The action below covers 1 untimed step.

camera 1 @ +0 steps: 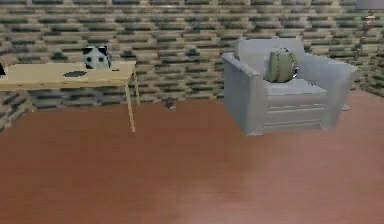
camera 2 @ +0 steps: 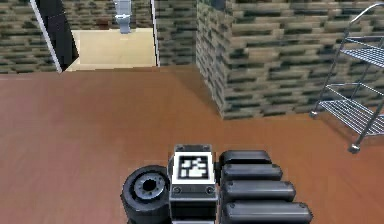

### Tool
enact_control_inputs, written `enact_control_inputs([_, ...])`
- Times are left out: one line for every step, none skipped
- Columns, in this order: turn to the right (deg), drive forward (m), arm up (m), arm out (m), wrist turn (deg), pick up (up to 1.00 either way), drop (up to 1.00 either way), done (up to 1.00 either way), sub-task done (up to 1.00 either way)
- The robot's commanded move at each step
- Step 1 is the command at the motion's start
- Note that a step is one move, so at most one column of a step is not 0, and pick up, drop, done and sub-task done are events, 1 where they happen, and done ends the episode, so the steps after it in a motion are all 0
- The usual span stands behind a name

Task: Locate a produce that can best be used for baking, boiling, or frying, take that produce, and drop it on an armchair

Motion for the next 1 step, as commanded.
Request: enact_control_inputs([0.0,1.00,0.00,0.00,0.0,0.00,0.00,0.00,0.00])
